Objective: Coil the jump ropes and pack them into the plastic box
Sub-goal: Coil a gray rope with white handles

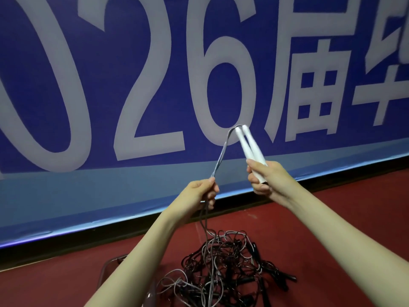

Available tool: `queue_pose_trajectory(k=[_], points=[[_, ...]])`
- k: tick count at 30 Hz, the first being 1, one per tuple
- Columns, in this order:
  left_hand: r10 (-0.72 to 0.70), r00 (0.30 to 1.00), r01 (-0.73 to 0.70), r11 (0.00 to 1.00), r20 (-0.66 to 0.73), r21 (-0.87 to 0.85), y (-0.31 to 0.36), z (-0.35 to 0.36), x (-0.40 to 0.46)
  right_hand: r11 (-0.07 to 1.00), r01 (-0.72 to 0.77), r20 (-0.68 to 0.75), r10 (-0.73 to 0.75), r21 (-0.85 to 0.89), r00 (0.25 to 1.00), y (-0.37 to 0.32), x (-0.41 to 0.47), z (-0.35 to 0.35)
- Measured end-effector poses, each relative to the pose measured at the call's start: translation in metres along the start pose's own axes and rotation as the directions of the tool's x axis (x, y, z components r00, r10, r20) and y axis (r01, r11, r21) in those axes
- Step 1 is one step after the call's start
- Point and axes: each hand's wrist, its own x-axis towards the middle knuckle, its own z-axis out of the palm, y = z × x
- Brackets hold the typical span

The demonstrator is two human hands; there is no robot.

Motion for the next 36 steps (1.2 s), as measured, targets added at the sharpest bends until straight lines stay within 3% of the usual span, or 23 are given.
queue_pose_trajectory(k=[2, 6, 10, 13, 16, 18, 20, 23, 28, 33, 36], points=[[-0.034, 0.996, 0.034, 0.999, 0.079, -0.001, 0.001, 0.000, -0.001, 0.996, 0.040, -0.112, -0.031, 0.083, 0.993, -0.001, 0.003, -0.001], [-0.069, 0.984, 0.072, 0.997, 0.166, -0.011, 0.001, 0.009, -0.004, 0.993, 0.107, -0.277, -0.092, 0.040, 0.956, 0.000, 0.002, 0.004], [-0.051, 0.966, 0.013, 0.989, 0.254, 0.150, 0.005, 0.019, -0.008, 0.970, 0.050, -0.182, -0.006, 0.236, 0.983, 0.007, 0.001, 0.020], [-0.158, 0.944, 0.060, 0.945, 0.290, 0.321, 0.004, 0.023, -0.011, 0.922, -0.004, -0.090, 0.042, 0.388, 0.995, 0.006, -0.002, 0.033], [-0.257, 0.925, 0.127, 0.903, 0.279, 0.410, -0.003, 0.021, -0.016, 0.906, 0.001, -0.108, 0.049, 0.422, 0.993, 0.004, -0.002, 0.039], [-0.251, 0.944, 0.120, 0.866, 0.215, 0.486, -0.008, 0.010, -0.018, 0.918, 0.008, -0.115, 0.041, 0.397, 0.993, 0.000, -0.002, 0.037], [-0.191, 0.974, 0.088, 0.818, 0.124, 0.569, -0.012, -0.005, -0.020, 0.942, 0.018, -0.121, 0.024, 0.334, 0.992, -0.003, -0.004, 0.032], [-0.058, 0.998, 0.038, 0.828, 0.018, 0.559, -0.005, -0.028, -0.028, 0.980, 0.013, -0.134, 0.014, 0.201, 0.991, -0.001, -0.005, 0.025], [0.186, 0.981, -0.125, 0.830, -0.058, 0.544, 0.031, -0.051, -0.040, 0.984, -0.029, -0.199, -0.006, -0.176, 0.980, 0.013, -0.007, 0.024], [0.481, 0.869, -0.315, 0.715, -0.112, 0.624, 0.058, -0.038, -0.044, 0.946, -0.053, -0.167, -0.001, -0.319, 0.986, 0.018, -0.015, 0.042], [0.607, 0.785, -0.378, 0.630, -0.125, 0.678, 0.066, -0.037, -0.041, 0.903, -0.112, -0.012, 0.118, -0.415, 0.993, 0.013, -0.025, 0.051]])
